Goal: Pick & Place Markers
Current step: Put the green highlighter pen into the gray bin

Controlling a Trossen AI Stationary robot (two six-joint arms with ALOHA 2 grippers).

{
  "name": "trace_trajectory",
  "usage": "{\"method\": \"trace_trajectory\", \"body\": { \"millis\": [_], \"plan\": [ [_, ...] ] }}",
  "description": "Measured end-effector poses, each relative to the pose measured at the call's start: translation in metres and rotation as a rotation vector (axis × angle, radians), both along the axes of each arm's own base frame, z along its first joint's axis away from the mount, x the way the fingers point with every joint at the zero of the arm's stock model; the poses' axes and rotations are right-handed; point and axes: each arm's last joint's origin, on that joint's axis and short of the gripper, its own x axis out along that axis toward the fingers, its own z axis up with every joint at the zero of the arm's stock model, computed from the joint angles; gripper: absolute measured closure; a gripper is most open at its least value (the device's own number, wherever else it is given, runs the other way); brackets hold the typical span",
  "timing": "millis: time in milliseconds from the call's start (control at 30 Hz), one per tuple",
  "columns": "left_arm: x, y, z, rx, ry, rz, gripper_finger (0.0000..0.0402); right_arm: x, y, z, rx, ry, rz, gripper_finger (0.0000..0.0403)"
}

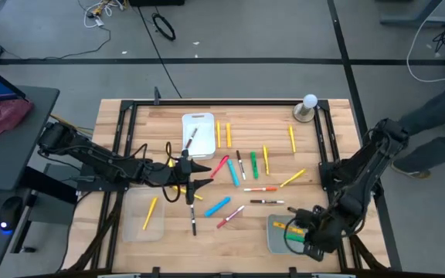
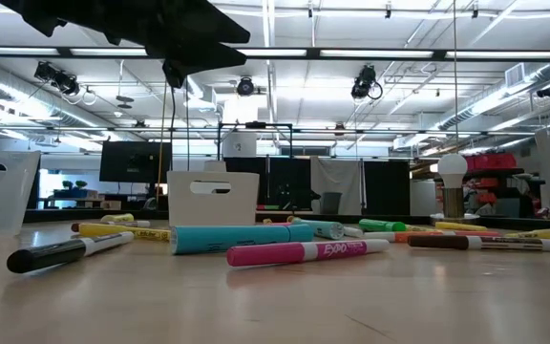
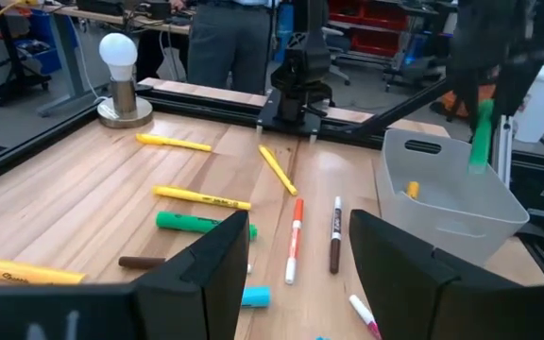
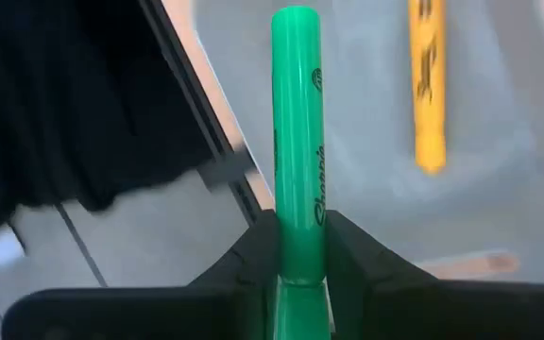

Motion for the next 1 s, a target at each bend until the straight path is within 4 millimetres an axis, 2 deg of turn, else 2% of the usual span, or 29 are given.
{"method": "trace_trajectory", "body": {
  "millis": [133, 367, 700, 1000],
  "plan": [
    [0.000, 0.000, 0.000, 0.000, 0.000, 0.000, 0.0209, 0.009, 0.001, -0.021, -0.087, 0.088, 0.044, 0.0342],
    [0.000, 0.000, 0.000, 0.001, 0.000, 0.000, 0.0209, 0.029, -0.001, -0.046, -0.160, 0.124, 0.108, 0.0337],
    [0.000, 0.000, 0.000, 0.002, 0.001, 0.000, 0.0209, 0.040, -0.002, -0.066, -0.206, 0.173, 0.163, 0.0331],
    [0.000, 0.000, 0.000, 0.002, 0.001, 0.000, 0.0209, 0.042, -0.001, -0.076, -0.262, 0.174, 0.157, 0.0330]
  ]
}}
